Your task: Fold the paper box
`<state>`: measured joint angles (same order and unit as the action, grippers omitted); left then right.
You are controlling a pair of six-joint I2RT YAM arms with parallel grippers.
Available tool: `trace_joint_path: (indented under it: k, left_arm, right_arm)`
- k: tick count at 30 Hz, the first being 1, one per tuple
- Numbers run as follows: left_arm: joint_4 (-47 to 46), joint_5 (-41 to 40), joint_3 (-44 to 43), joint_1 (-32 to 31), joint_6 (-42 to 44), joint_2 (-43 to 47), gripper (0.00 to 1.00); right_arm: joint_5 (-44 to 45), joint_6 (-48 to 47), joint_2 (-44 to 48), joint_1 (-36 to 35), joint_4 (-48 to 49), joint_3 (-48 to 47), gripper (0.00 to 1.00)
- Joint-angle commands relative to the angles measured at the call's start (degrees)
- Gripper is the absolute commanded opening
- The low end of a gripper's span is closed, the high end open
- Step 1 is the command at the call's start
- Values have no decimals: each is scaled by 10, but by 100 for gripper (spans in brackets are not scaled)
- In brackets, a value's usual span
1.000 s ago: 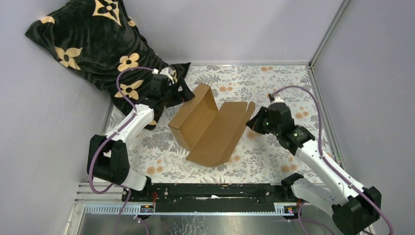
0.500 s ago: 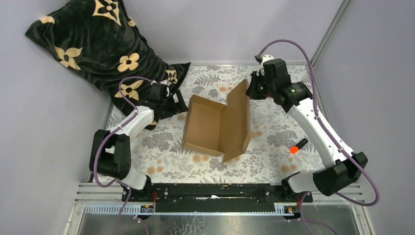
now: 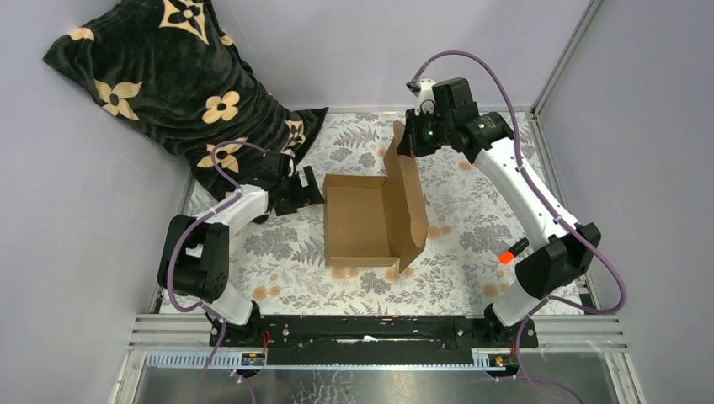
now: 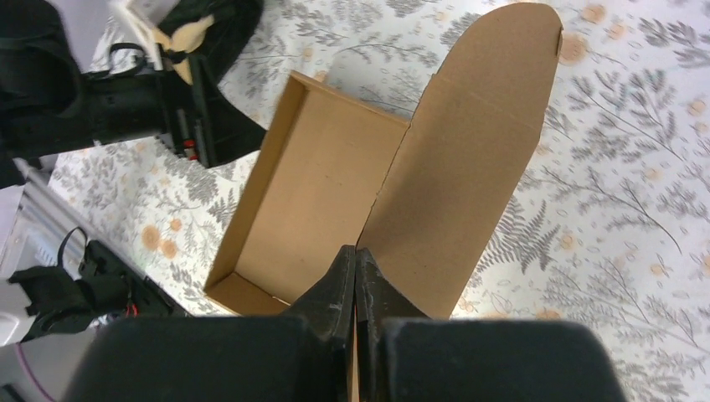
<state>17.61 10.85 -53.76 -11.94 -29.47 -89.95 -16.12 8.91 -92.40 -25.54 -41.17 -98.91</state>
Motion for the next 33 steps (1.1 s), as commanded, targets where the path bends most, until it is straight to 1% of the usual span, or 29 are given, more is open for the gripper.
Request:
trace_joint_path:
  k: [1,6,7,8,9,11,12,13,16,18,20,21,22,25,27,30,33]
  left_arm:
    - [-26,14,15,2,-2,-6,99]
    - [-29,9,27,-1,-12,0,98]
    - [-29,6,30,-3,-17,4,98]
    - [-30,3,33,-6,-21,7,98]
    - [-30,-1,36,-9,-24,11,98]
    - [-32,-5,44,-13,-33,20,98]
    - [-33,-6,49,-16,-37,25,98]
    - [-34,-5,52,-19,-40,31,98]
    - [-31,-8,59,-31,-49,50,98]
    - [-26,-9,60,-44,-54,64,98]
    - [-18,-14,60,-58,-60,80,98]
    - [-12,-15,59,-66,-62,88,98]
    - [-6,-16,59,-73,-65,97,98]
    - [12,-28,60,-94,-69,127,98]
    - [21,-32,64,-105,-72,149,98]
    - [42,-45,72,-117,-74,190,98]
    - [64,-51,82,-127,-79,233,98]
  right_arm:
    - [-58,-40,-22,-25,-20,-62,0]
    - [-80,-43,-48,-45,-23,-116,8]
    - [-87,-41,-51,-48,-23,-126,12]
    - [-91,-37,-53,-50,-22,-135,21]
    - [-95,-34,-55,-51,-22,-145,26]
    - [-90,-26,-55,-51,-19,-160,32]
    - [-82,-22,-50,-51,-16,-165,37]
    - [-61,-17,-46,-51,-15,-170,42]
    - [6,-4,-24,-46,-20,-176,49]
    - [71,7,1,-40,-22,-163,60]
    - [145,23,36,-29,-17,-123,85]
    - [188,36,58,-22,-9,-93,93]
    - [216,47,80,-14,-1,-57,98]
    - [265,74,140,13,19,50,100]
    - [293,84,166,26,20,104,100]
    - [334,109,187,48,1,157,100]
    - [338,137,210,85,-9,213,100]
